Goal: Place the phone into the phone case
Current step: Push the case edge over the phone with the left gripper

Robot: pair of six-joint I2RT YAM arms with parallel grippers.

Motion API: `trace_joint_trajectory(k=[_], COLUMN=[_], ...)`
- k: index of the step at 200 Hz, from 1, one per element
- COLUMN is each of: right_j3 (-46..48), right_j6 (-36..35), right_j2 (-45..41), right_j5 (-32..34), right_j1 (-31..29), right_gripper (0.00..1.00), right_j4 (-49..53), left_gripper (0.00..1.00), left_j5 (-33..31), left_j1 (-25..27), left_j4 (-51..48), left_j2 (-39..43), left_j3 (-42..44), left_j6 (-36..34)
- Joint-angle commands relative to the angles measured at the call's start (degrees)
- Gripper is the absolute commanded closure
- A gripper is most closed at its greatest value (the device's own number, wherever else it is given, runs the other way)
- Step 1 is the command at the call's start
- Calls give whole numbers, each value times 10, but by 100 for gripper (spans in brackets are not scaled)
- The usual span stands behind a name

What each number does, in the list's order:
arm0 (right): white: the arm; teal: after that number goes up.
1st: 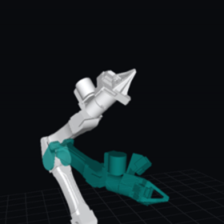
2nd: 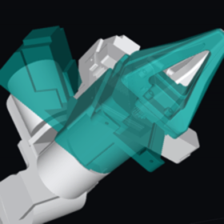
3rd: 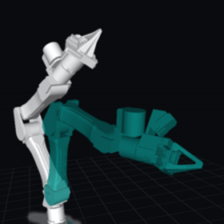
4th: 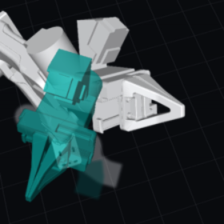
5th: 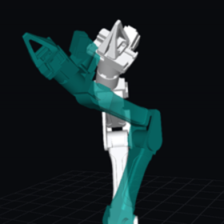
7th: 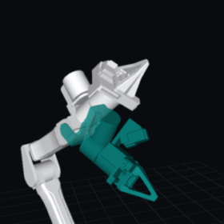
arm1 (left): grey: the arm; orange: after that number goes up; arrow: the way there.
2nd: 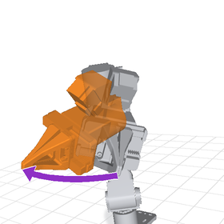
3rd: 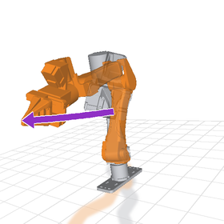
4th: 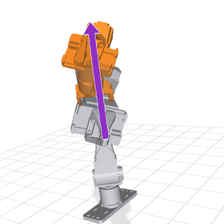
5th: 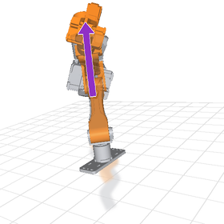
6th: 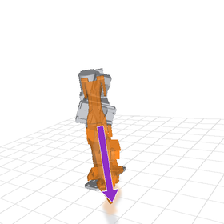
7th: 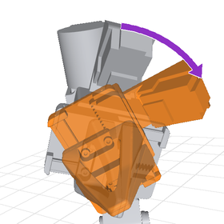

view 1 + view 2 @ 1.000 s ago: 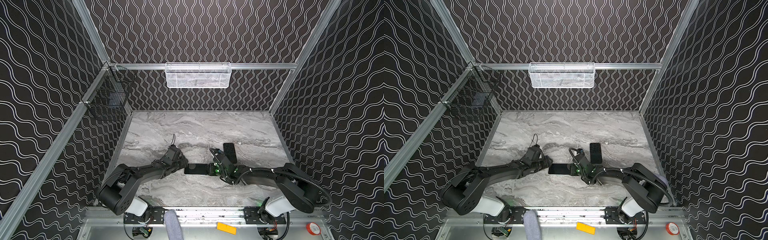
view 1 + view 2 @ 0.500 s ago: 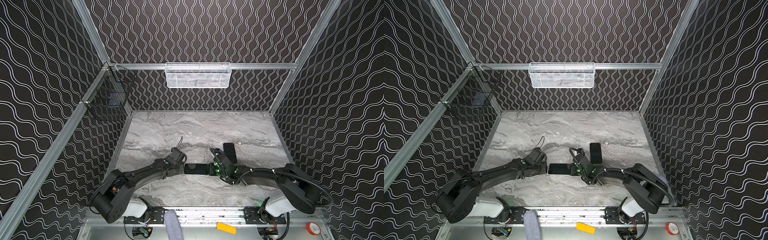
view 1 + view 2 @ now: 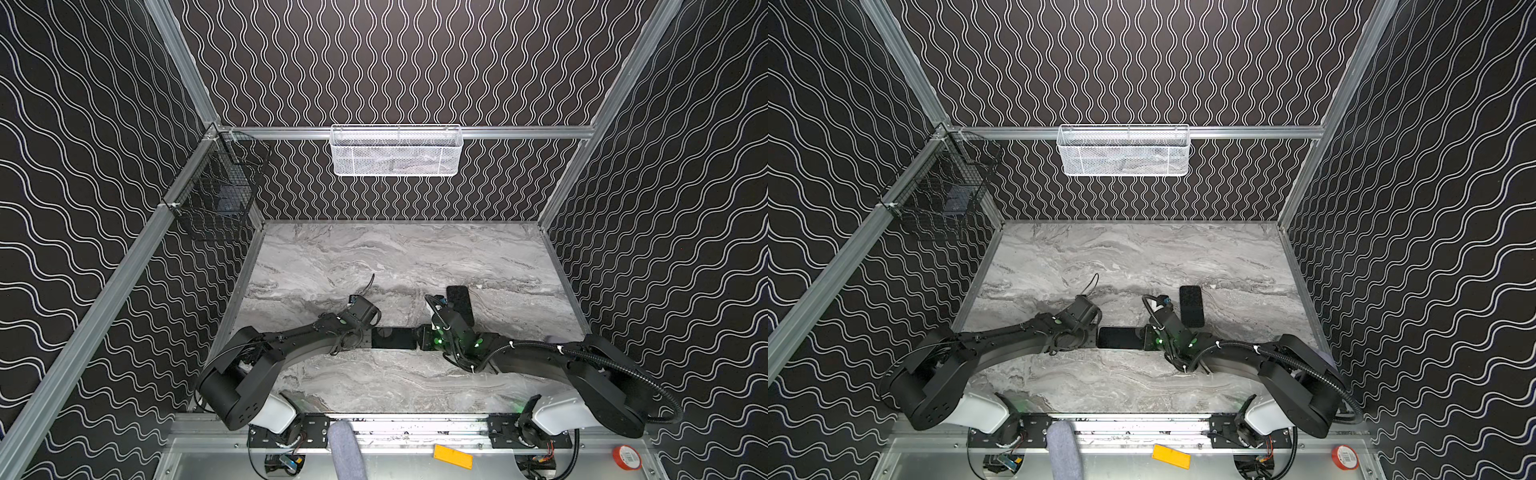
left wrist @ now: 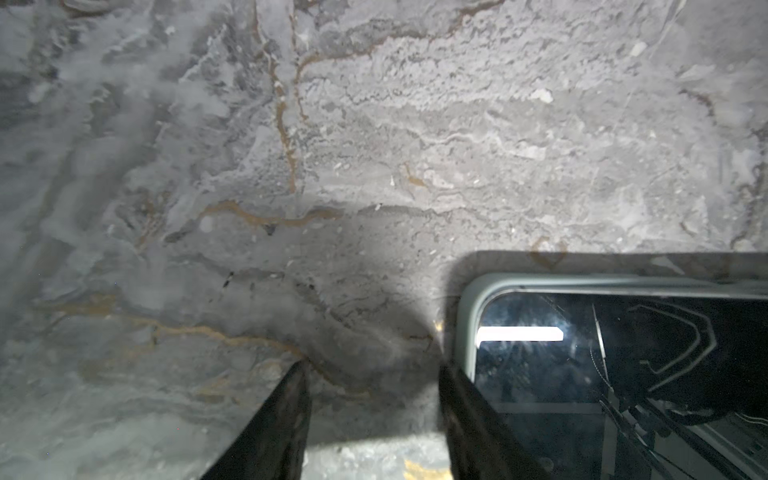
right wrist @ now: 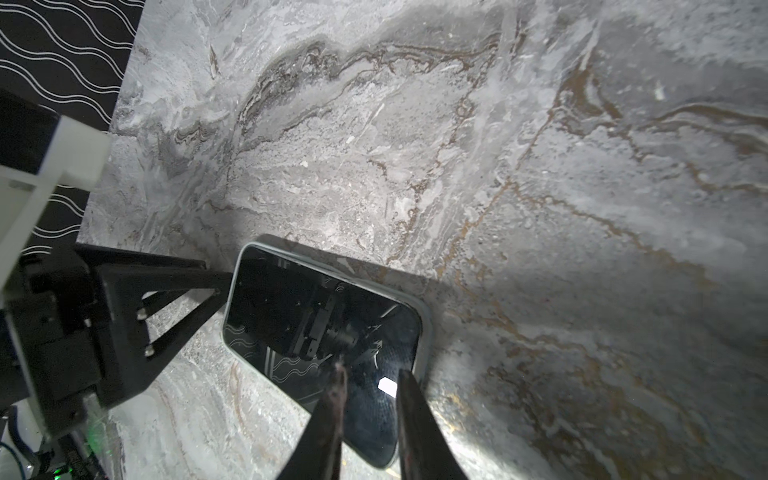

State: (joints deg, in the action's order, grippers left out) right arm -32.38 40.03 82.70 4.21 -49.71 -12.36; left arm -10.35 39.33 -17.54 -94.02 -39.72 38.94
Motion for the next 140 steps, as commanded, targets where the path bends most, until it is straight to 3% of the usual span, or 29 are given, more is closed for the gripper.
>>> trace_joint_trajectory(k=[1,56,108,140], right_j3=[1,16,19,22], right_j6=[13,21,29,34], right_j2=[9,10,21,33], right_j5=[5,-15,-28,-37], right_j1=[1,1,8,12], right_gripper=[74,64,62,62], right_j4=[15,9,1,-11], left_gripper=[44,39,28,27], left_j5=[17,60,121,162], left_j1=[1,1,-6,-16], left_j4=[14,26,83,115], left_j2=[3,23,34,28], left_j3=[-7,0,31,51], left_j6=[9,26,48,63])
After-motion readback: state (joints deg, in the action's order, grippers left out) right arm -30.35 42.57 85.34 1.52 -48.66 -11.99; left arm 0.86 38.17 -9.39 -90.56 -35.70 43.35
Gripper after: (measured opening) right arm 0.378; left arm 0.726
